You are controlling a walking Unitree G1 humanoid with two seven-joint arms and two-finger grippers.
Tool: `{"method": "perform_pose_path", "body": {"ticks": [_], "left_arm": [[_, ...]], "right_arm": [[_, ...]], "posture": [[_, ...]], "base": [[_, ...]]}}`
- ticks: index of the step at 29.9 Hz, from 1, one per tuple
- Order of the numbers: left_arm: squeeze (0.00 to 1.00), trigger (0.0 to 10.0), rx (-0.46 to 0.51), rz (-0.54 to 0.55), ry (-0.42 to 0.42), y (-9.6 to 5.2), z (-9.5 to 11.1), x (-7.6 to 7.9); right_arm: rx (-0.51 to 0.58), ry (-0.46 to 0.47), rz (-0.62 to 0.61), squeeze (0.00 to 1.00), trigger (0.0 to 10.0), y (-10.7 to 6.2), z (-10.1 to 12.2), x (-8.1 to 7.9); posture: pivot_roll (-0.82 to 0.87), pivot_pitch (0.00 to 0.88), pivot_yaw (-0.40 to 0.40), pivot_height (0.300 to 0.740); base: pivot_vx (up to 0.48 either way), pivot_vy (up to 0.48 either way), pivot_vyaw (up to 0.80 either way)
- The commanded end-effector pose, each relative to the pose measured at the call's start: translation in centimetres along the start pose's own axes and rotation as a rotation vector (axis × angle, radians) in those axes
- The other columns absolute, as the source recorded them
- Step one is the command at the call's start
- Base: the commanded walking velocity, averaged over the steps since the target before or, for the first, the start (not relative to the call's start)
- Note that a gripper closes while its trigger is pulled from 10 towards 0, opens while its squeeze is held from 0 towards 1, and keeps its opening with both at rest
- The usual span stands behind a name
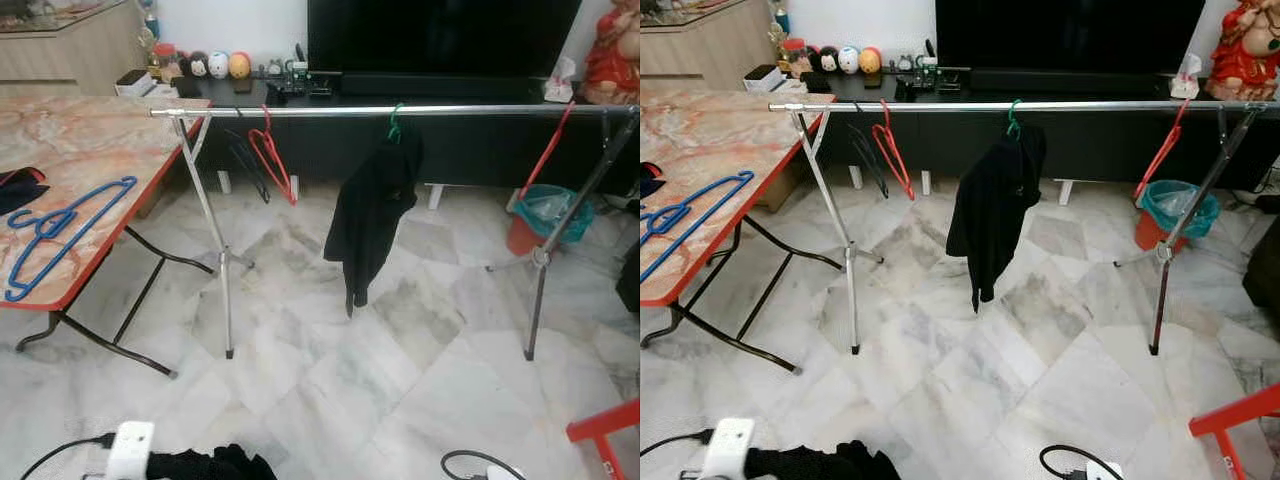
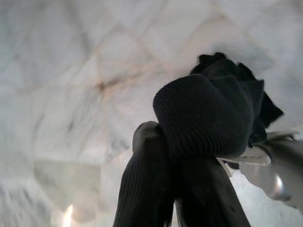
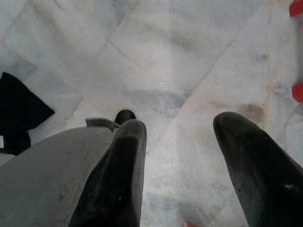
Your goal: Hang hanger
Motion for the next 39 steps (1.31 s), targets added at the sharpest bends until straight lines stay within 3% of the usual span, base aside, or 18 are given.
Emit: {"method": "perform_pose_path", "body": {"ticks": [1, 12, 16, 18, 19, 23, 25, 28, 31, 34, 36, 39], "left_arm": [[0.00, 10.0, 0.002, 0.044, -0.032, -0.1, -0.2, -1.1], [0.00, 10.0, 0.032, 0.007, -0.029, 0.0, 0.4, 0.1], [0.00, 10.0, 0.143, -0.073, -0.046, 0.2, 3.7, 1.9], [0.00, 10.0, 0.252, -0.234, -0.083, -0.1, 7.6, 4.8], [0.00, 10.0, 0.252, -0.234, -0.083, -0.1, 7.6, 4.8], [0.00, 10.0, 0.385, -0.507, -0.043, -1.8, 12.5, 9.3], [0.00, 10.0, 0.400, -0.544, -0.020, -2.2, 13.2, 10.0], [0.00, 10.0, 0.456, -0.642, -0.004, -3.4, 15.1, 11.3], [0.00, 10.0, 0.499, -0.749, 0.065, -5.1, 16.7, 13.0], [0.00, 10.0, 0.507, -0.782, 0.086, -5.7, 17.1, 13.5], [0.00, 10.0, 0.536, -0.844, 0.127, -7.5, 18.3, 14.4], [0.00, 10.0, 0.545, -0.863, 0.139, -8.7, 19.0, 14.8]], "right_arm": [[0.007, 0.013, -0.006, 0.00, 10.0, 0.0, 0.1, 0.0], [0.040, -0.026, -0.001, 0.00, 10.0, 0.2, 1.2, -0.4], [0.148, -0.050, 0.014, 0.00, 10.0, 0.3, 3.8, -0.1], [0.259, -0.110, 0.062, 0.00, 10.0, 0.2, 6.7, -0.2], [0.259, -0.110, 0.062, 0.00, 10.0, 0.2, 6.7, -0.2], [0.418, -0.180, 0.137, 0.00, 10.0, -0.4, 11.3, -0.3], [0.452, -0.200, 0.163, 0.00, 10.0, -0.7, 12.5, -0.4], [0.595, -0.245, 0.230, 0.00, 10.0, -2.1, 16.0, -1.0], [0.731, -0.336, 0.328, 0.00, 10.0, -4.6, 19.6, -2.2], [0.751, -0.350, 0.361, 0.00, 10.0, -5.3, 20.3, -2.5], [0.784, -0.429, 0.450, 0.00, 10.0, -7.2, 21.1, -3.1], [0.764, -0.512, 0.488, 0.00, 10.0, -8.2, 21.1, -3.3]], "posture": [[-0.01, 0.000, 0.033, 0.740], [0.00, 0.000, 0.031, 0.740], [0.00, 0.000, 0.031, 0.740], [-0.01, 0.000, 0.032, 0.740], [-0.01, 0.000, 0.032, 0.740], [-0.01, 0.000, 0.037, 0.740], [-0.01, 0.000, 0.037, 0.740], [-0.01, 0.000, 0.040, 0.740], [-0.02, 0.000, 0.039, 0.740], [-0.02, 0.001, 0.038, 0.740], [-0.02, 0.016, 0.033, 0.740], [-0.01, 0.021, 0.033, 0.740]], "base": [[0.000, 0.000, 0.00], [0.000, 0.000, 0.00], [0.000, 0.000, 0.00], [0.000, 0.000, 0.00], [0.000, 0.000, 0.00], [0.000, 0.000, 0.00], [0.000, 0.000, 0.00], [0.000, 0.000, 0.00], [0.000, 0.000, 0.00], [0.000, 0.000, 0.00], [0.000, 0.000, 0.00], [0.000, 0.000, 0.00]]}}
Point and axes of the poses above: a point about 5 cm out from each wrist's last joint towards the gripper, its own y axis pointing out of the wrist towards the gripper, its own z axis along the axis of the wrist's last joint, x = y × z, the point moved 2 cm from there along y, pointing out of the wrist towards the gripper, and after that the axes turned 9 degrees about -y, right-handed, at the moved point
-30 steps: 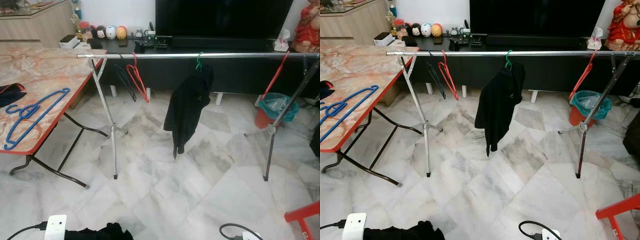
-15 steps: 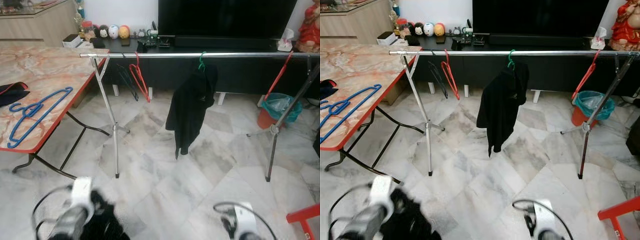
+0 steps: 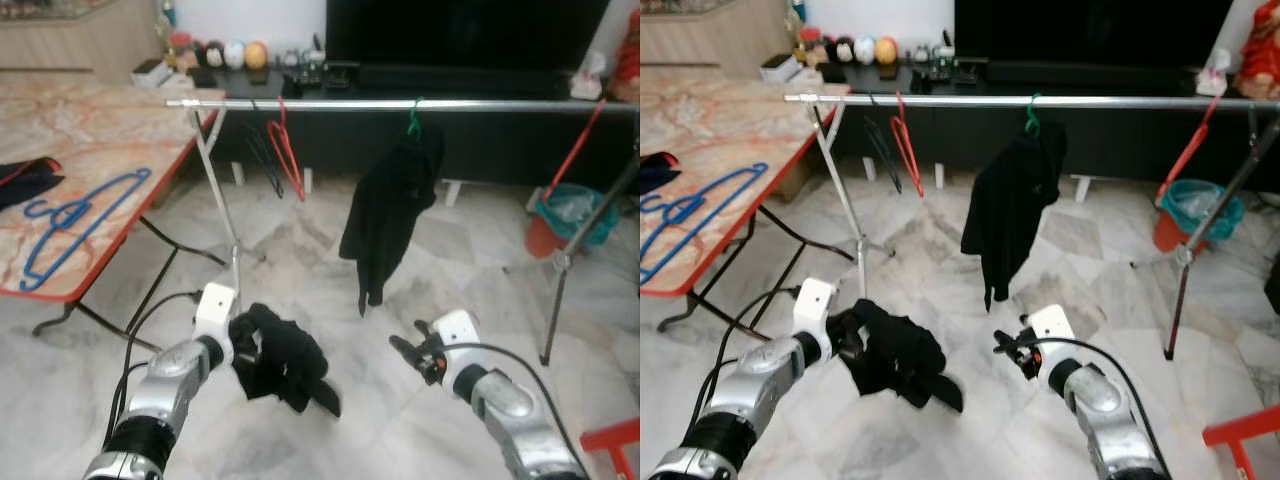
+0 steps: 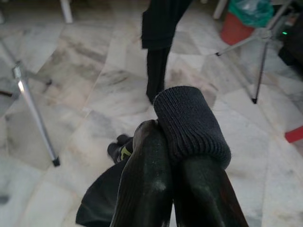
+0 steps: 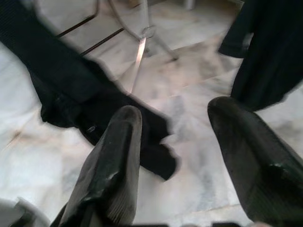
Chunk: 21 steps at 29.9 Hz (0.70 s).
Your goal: Hang hanger
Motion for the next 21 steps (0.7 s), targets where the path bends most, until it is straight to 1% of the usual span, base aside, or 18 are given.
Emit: {"method": "perform_pose_path", "body": {"ticks": [1, 2, 3, 4, 5, 6, 7, 8, 9, 11, 12, 14, 15, 16, 17, 18, 19, 21], "left_arm": [[0.00, 10.0, 0.021, -0.037, 0.011, 0.0, 1.7, 1.0], [0.00, 10.0, 0.035, -0.076, -0.005, -0.1, 2.8, 2.1], [0.00, 10.0, 0.035, -0.076, -0.005, -0.1, 2.8, 2.1], [0.00, 10.0, 0.039, -0.092, -0.012, 0.0, 3.7, 3.1], [0.00, 10.0, 0.039, -0.099, -0.015, 0.0, 4.2, 3.6], [0.00, 10.0, 0.044, -0.129, -0.034, -0.1, 5.1, 4.8], [0.00, 10.0, 0.044, -0.129, -0.034, -0.1, 5.1, 4.8], [0.00, 10.0, 0.051, -0.161, -0.040, -0.1, 5.6, 5.7], [0.00, 10.0, 0.054, -0.178, -0.038, -0.1, 5.8, 6.1], [0.00, 10.0, 0.047, -0.229, -0.039, -0.2, 6.3, 7.4], [0.00, 10.0, 0.036, -0.265, -0.034, -0.2, 6.8, 8.5], [0.00, 10.0, 0.025, -0.317, -0.034, -0.4, 7.3, 10.1], [0.00, 10.0, 0.025, -0.317, -0.034, -0.4, 7.3, 10.1], [0.00, 10.0, 0.027, -0.332, -0.032, -0.5, 7.6, 10.6], [0.00, 10.0, 0.028, -0.370, -0.044, -0.8, 8.1, 11.6], [0.00, 10.0, 0.028, -0.370, -0.044, -0.8, 8.1, 11.6], [0.00, 10.0, 0.028, -0.396, -0.044, -1.1, 8.6, 12.6], [0.00, 10.0, 0.034, -0.408, -0.047, -1.3, 9.0, 13.2]], "right_arm": [[-0.023, -0.069, 0.084, 0.00, 10.0, -0.6, 1.0, -0.6], [-0.030, -0.127, 0.144, 0.00, 10.0, -1.3, 2.1, -1.1], [-0.030, -0.127, 0.144, 0.00, 10.0, -1.3, 2.1, -1.1], [-0.016, -0.178, 0.191, 0.00, 10.0, -1.9, 3.4, -1.6], [-0.010, -0.195, 0.210, 0.00, 10.0, -2.2, 4.1, -1.8], [0.012, -0.232, 0.243, 0.00, 10.0, -2.8, 5.4, -2.3], [0.012, -0.232, 0.243, 0.00, 10.0, -2.8, 5.4, -2.3], [0.034, -0.253, 0.265, 0.00, 10.0, -3.1, 6.1, -2.6], [0.044, -0.262, 0.275, 0.00, 10.0, -3.2, 6.4, -2.7], [0.078, -0.275, 0.301, 0.00, 10.0, -3.6, 7.5, -3.1], [0.104, -0.277, 0.306, 0.00, 10.0, -3.7, 8.4, -3.4], [0.121, -0.263, 0.319, 0.00, 10.0, -3.7, 9.2, -3.8], [0.121, -0.263, 0.319, 0.00, 10.0, -3.7, 9.2, -3.8], [0.125, -0.265, 0.327, 0.00, 10.0, -3.8, 9.3, -4.0], [0.120, -0.273, 0.352, 0.00, 10.0, -4.0, 9.6, -4.5], [0.120, -0.273, 0.352, 0.00, 10.0, -4.0, 9.6, -4.5], [0.114, -0.284, 0.377, 0.00, 10.0, -4.2, 9.7, -5.0], [0.106, -0.300, 0.376, 0.00, 10.0, -4.3, 9.7, -5.0]], "posture": [[-0.02, 0.023, 0.030, 0.740], [-0.02, 0.023, 0.030, 0.740], [-0.02, 0.023, 0.030, 0.740], [-0.02, 0.029, 0.029, 0.740], [-0.02, 0.029, 0.029, 0.740], [-0.02, 0.029, 0.029, 0.740], [-0.02, 0.029, 0.029, 0.740], [-0.03, 0.031, 0.030, 0.740], [-0.03, 0.031, 0.030, 0.740], [-0.03, 0.032, 0.032, 0.740], [-0.03, 0.031, 0.033, 0.740], [-0.03, 0.030, 0.031, 0.740], [-0.03, 0.030, 0.031, 0.740], [-0.03, 0.031, 0.029, 0.740], [-0.03, 0.031, 0.027, 0.740], [-0.03, 0.031, 0.027, 0.740], [-0.03, 0.031, 0.025, 0.740], [-0.03, 0.031, 0.022, 0.740]], "base": [[0.000, 0.000, 0.00], [0.000, 0.000, 0.00], [0.000, 0.000, 0.00], [0.000, 0.000, 0.00], [0.000, 0.000, 0.00], [0.000, 0.000, 0.00], [0.000, 0.000, 0.00], [0.000, 0.000, 0.00], [0.000, 0.000, 0.00], [0.000, 0.000, 0.00], [0.000, 0.000, 0.00], [0.000, 0.000, 0.00], [0.000, 0.000, 0.00], [0.000, 0.000, 0.00], [0.000, 0.000, 0.00], [0.000, 0.000, 0.00], [0.000, 0.000, 0.00], [0.000, 0.000, 0.00]]}}
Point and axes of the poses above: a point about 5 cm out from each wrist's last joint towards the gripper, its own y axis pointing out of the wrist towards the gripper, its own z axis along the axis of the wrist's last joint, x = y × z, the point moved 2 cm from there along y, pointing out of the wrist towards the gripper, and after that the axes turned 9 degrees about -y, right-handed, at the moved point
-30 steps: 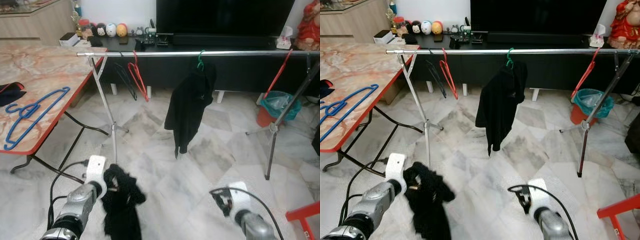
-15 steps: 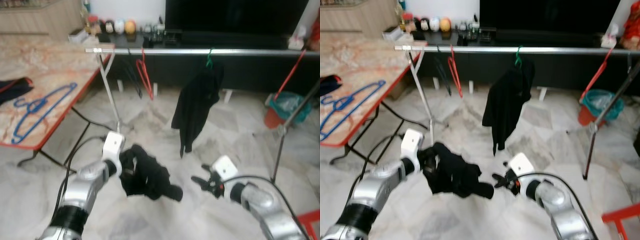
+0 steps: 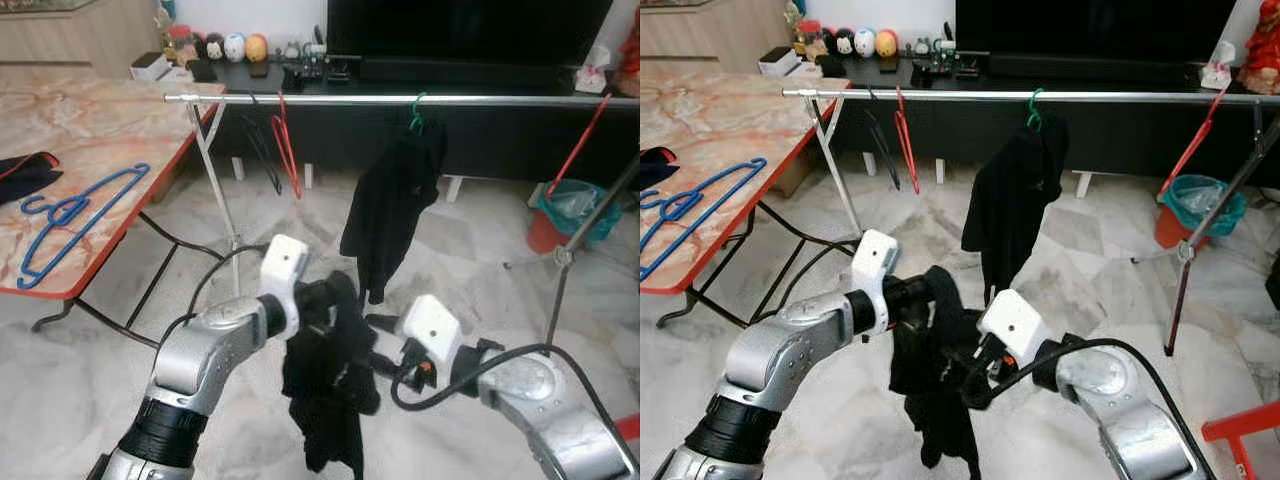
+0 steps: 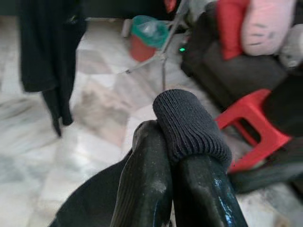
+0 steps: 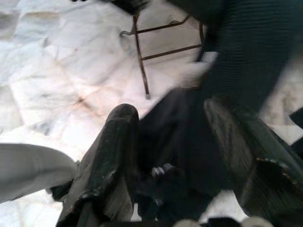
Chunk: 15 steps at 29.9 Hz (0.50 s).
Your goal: Hang hanger
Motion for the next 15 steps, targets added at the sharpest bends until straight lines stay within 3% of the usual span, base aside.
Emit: {"method": "perform_pose_path", "body": {"ticks": [1, 8, 15], "left_arm": [[0.00, 10.0, 0.028, -0.031, 0.018, 0.0, 1.3, 1.2], [0.00, 10.0, 0.036, -0.134, 0.004, 0.1, 2.7, 4.0], [0.00, 10.0, 0.022, -0.128, 0.004, -0.1, 2.9, 4.5]], "right_arm": [[0.001, -0.022, 0.015, 0.00, 10.0, -0.1, 0.5, -0.3], [-0.064, -0.077, -0.060, 0.00, 10.0, -0.3, 0.5, 0.9], [-0.111, -0.106, -0.166, 0.00, 10.0, -0.5, 0.5, 2.7]], "posture": [[-0.03, 0.031, 0.022, 0.740], [-0.03, 0.028, 0.020, 0.740], [-0.03, 0.025, 0.016, 0.740]], "base": [[0.000, 0.000, 0.00], [0.000, 0.000, 0.00], [0.000, 0.000, 0.00]]}}
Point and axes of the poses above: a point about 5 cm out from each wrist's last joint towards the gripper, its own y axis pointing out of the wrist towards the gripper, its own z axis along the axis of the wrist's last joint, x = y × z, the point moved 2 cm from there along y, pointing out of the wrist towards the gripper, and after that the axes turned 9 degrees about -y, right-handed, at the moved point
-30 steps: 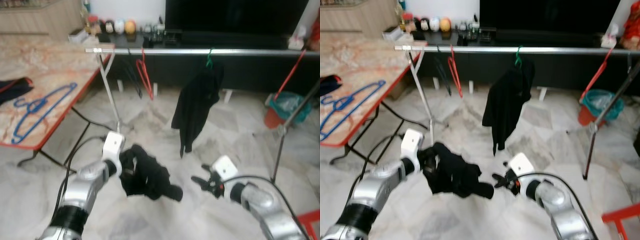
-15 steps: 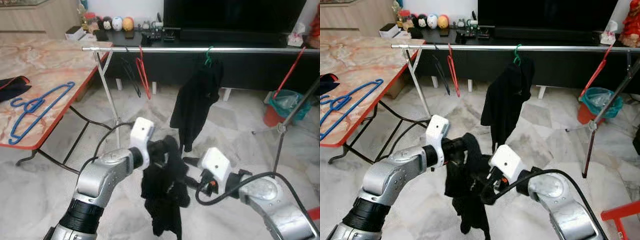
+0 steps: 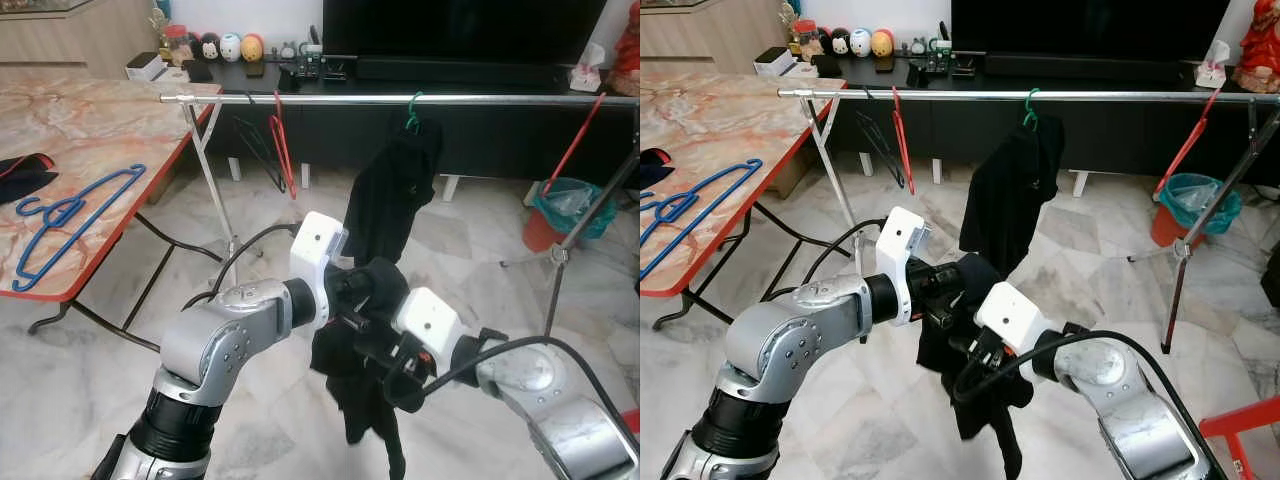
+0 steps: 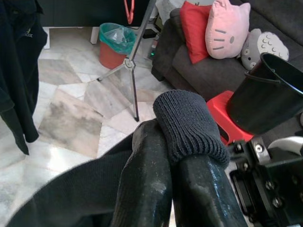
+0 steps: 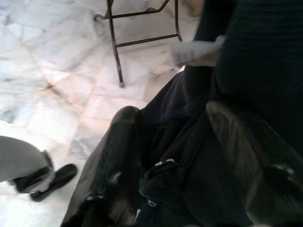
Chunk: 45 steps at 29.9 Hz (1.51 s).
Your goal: Hang hanger
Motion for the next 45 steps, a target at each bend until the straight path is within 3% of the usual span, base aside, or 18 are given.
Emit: {"method": "perform_pose_path", "body": {"ticks": [1, 5, 7, 8, 9, 10, 11, 12, 13, 14, 45], "left_arm": [[0.00, 10.0, 0.027, -0.028, 0.016, -0.2, 1.0, 0.8], [0.00, 10.0, 0.033, -0.040, 0.013, -0.2, 1.3, 1.3], [0.00, 10.0, 0.035, -0.042, 0.012, -0.1, 1.4, 1.3], [0.00, 10.0, 0.035, -0.041, 0.012, -0.2, 1.4, 1.3], [0.00, 10.0, 0.034, -0.040, 0.011, -0.2, 1.4, 1.4], [0.00, 10.0, 0.032, -0.039, 0.011, -0.2, 1.3, 1.4], [0.00, 10.0, 0.031, -0.038, 0.009, -0.2, 1.3, 1.4], [0.00, 10.0, 0.031, -0.038, 0.008, -0.2, 1.3, 1.4], [0.00, 10.0, 0.030, -0.038, 0.006, -0.2, 1.3, 1.5], [0.00, 10.0, 0.030, -0.038, 0.007, -0.2, 1.3, 1.5], [0.00, 10.0, 0.025, -0.037, 0.006, 0.0, 1.2, 1.6]], "right_arm": [[-0.010, -0.013, -0.042, 0.00, 10.0, -0.2, 0.1, 0.8], [-0.069, -0.035, -0.099, 0.00, 10.0, 0.0, -0.8, 1.7], [-0.076, -0.044, -0.109, 0.00, 9.5, 0.0, -0.9, 1.8], [-0.071, -0.041, -0.121, 0.00, 7.9, 0.1, -0.7, 1.9], [-0.070, -0.040, -0.126, 0.00, 7.9, 0.2, -0.7, 2.0], [-0.077, -0.049, -0.137, 0.00, 5.5, 0.2, -0.7, 2.1], [-0.080, -0.051, -0.141, 0.00, 4.0, 0.2, -0.7, 2.2], [-0.081, -0.051, -0.144, 0.00, 3.1, 0.2, -0.7, 2.3], [-0.081, -0.051, -0.148, 0.00, 0.7, 0.2, -0.7, 2.4], [-0.082, -0.051, -0.148, 0.00, 0.0, 0.2, -0.8, 2.4], [-0.054, -0.029, -0.143, 0.00, 0.0, 0.1, -0.6, 2.6]], "posture": [[-0.03, 0.025, 0.016, 0.740], [-0.03, 0.025, 0.014, 0.740], [-0.03, 0.026, 0.013, 0.740], [-0.03, 0.026, 0.013, 0.740], [-0.03, 0.026, 0.013, 0.740], [-0.03, 0.026, 0.013, 0.740], [-0.03, 0.027, 0.013, 0.740], [-0.03, 0.027, 0.013, 0.740], [-0.03, 0.027, 0.013, 0.740], [-0.03, 0.027, 0.013, 0.740], [-0.03, 0.024, 0.005, 0.740]], "base": [[0.000, 0.000, 0.00], [0.000, 0.000, 0.00], [0.000, 0.000, 0.00], [0.000, 0.000, 0.00], [0.000, 0.000, 0.00], [0.000, 0.000, 0.00], [0.000, 0.000, 0.00], [0.000, 0.000, 0.00], [0.000, 0.000, 0.00], [0.000, 0.000, 0.00], [0.000, 0.000, 0.00]]}}
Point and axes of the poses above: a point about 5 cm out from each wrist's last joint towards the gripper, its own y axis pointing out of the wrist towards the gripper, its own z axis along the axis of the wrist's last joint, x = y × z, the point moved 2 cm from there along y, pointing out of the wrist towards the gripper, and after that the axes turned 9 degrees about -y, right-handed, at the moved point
